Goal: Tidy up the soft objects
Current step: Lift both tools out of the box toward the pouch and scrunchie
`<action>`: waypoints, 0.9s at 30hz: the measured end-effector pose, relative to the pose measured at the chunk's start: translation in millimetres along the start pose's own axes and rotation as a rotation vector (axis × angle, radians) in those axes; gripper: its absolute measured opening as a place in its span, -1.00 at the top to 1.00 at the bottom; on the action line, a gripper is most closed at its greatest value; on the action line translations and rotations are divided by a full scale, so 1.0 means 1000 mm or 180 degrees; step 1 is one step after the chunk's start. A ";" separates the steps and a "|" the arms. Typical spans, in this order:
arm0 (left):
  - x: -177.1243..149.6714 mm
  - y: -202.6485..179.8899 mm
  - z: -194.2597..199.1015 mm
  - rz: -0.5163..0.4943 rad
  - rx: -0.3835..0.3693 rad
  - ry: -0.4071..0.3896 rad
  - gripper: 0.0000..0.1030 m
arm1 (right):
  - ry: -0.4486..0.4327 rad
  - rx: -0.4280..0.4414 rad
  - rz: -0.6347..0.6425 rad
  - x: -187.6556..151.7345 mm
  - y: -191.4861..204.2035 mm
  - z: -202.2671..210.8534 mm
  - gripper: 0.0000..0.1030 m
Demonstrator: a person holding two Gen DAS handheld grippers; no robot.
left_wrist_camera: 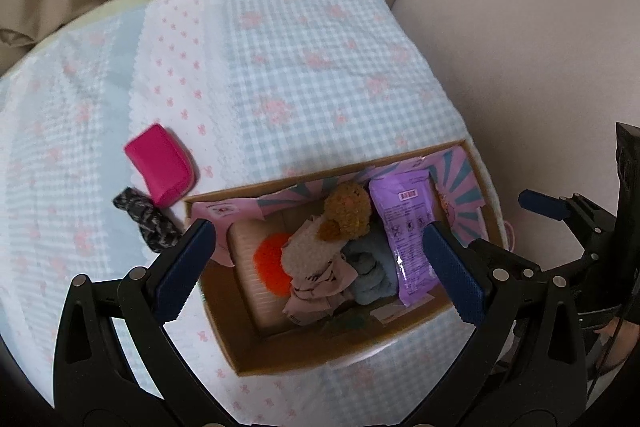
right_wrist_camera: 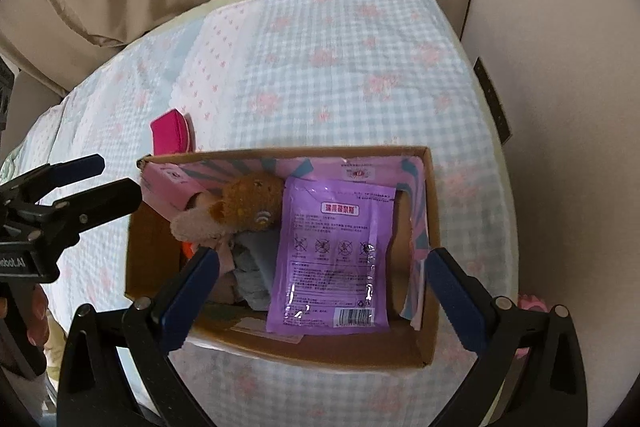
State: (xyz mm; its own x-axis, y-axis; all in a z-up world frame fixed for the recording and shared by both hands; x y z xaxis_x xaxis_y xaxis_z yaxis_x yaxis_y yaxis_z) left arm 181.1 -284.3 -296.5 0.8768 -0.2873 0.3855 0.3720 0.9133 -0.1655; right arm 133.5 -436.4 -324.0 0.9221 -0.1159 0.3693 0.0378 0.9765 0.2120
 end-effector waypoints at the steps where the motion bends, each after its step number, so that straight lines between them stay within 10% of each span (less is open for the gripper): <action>1: 0.000 0.000 0.007 -0.0002 -0.0006 -0.0033 -0.99 | -0.0025 -0.0013 0.0001 0.000 0.004 0.006 -1.00; 16: -0.030 0.044 0.167 0.0153 0.0051 -0.0703 -0.99 | -0.0748 -0.0219 0.0026 0.006 0.098 0.147 -1.00; 27: -0.071 0.112 0.262 0.0504 0.0628 -0.1173 -0.99 | -0.1195 -0.0049 0.0255 0.001 0.193 0.205 -1.00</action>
State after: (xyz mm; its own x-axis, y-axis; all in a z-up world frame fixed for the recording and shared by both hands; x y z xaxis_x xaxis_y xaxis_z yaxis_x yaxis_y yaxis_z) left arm 81.0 -86.0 -104.3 0.7380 -0.0503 0.6729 0.1455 0.9856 -0.0859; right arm 62.9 -285.7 -96.9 0.7171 -0.0948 0.6905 -0.0202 0.9875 0.1565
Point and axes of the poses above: each gripper's, at about its wrist camera, not at the fingertips, and z roughly against the way its jaws point, y to its left, x to its top, the point moved 1 cm from there along -z, roughly the way its jaws point, and after that the axes turned 2 degrees about x, right-handed, at the moved point
